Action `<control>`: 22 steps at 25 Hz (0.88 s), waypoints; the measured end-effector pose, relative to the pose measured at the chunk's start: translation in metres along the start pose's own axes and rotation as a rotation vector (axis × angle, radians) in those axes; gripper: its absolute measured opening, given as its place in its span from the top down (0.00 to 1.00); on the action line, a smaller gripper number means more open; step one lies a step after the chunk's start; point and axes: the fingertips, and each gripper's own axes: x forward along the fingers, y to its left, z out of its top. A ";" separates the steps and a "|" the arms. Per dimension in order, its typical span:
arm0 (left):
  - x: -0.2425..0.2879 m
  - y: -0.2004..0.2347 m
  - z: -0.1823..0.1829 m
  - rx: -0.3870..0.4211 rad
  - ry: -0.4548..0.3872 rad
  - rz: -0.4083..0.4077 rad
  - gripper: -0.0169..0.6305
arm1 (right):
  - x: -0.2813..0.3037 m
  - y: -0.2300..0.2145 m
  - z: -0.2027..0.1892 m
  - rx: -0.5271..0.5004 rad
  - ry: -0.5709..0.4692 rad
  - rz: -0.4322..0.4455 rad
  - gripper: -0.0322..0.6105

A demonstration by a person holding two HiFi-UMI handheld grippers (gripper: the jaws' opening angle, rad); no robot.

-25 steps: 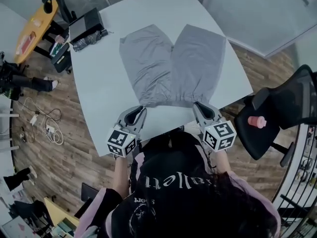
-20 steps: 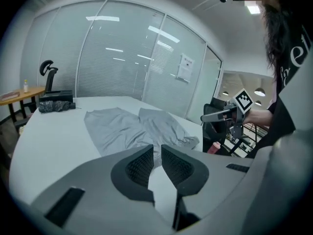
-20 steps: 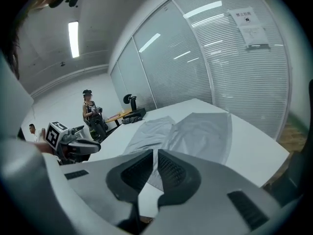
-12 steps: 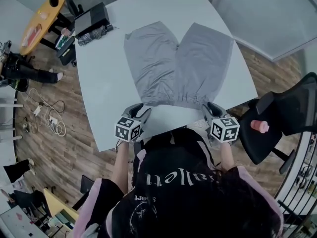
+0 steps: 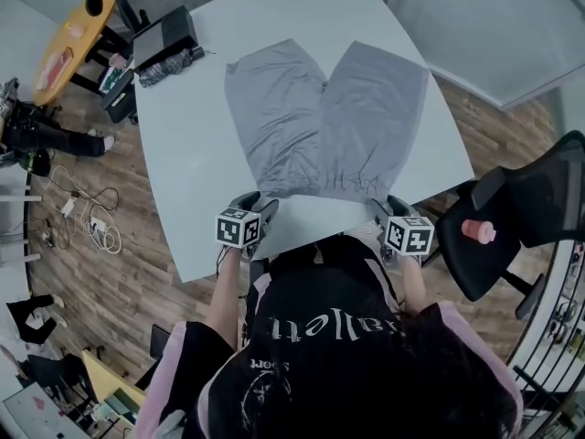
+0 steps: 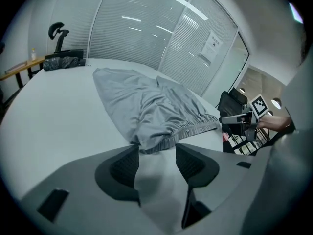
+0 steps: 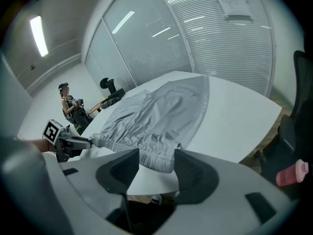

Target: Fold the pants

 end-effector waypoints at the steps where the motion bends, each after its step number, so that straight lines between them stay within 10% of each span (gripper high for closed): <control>1: 0.002 -0.001 0.001 0.000 0.002 -0.001 0.61 | 0.001 -0.002 -0.002 0.010 0.004 -0.009 0.62; 22: -0.023 -0.019 0.037 0.147 -0.112 -0.019 0.88 | -0.017 0.003 0.017 0.144 -0.066 0.026 0.87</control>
